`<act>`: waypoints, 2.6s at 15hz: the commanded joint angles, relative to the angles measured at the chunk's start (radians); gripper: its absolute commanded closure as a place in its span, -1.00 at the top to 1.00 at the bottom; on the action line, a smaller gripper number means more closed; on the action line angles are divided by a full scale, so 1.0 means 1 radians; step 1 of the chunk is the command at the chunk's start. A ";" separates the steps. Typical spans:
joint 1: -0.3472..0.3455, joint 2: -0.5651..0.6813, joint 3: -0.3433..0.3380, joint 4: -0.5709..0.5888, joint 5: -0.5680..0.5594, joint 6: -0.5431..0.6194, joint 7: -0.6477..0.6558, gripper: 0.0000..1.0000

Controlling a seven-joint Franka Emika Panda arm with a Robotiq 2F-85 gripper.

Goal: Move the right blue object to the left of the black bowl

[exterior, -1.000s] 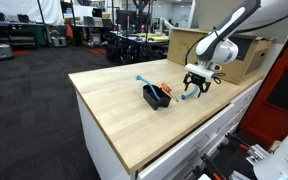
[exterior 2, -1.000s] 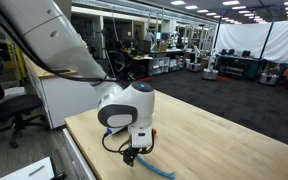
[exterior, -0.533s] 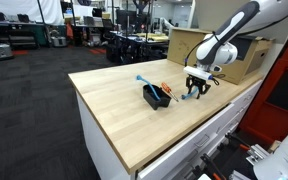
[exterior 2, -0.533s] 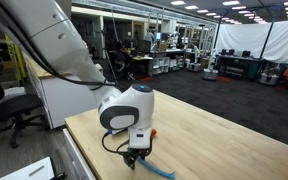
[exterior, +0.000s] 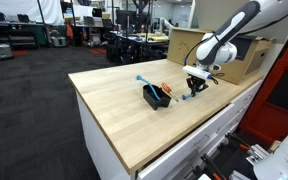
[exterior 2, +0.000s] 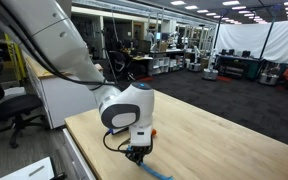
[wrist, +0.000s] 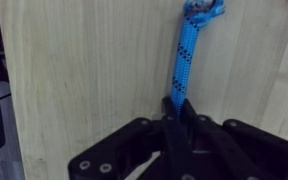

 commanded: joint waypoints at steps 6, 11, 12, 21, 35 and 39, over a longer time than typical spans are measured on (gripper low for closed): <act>0.047 -0.126 0.017 0.009 -0.219 -0.054 0.051 -0.95; 0.094 -0.236 0.125 0.015 -0.305 -0.074 -0.013 -0.95; 0.110 -0.249 0.156 0.020 -0.304 -0.076 -0.022 -0.95; 0.264 -0.205 0.325 0.145 -0.154 -0.057 -0.341 -0.95; 0.304 0.278 0.356 0.476 -0.028 -0.217 -1.086 -0.02; 0.276 0.205 0.350 0.503 -0.035 -0.439 -1.265 0.54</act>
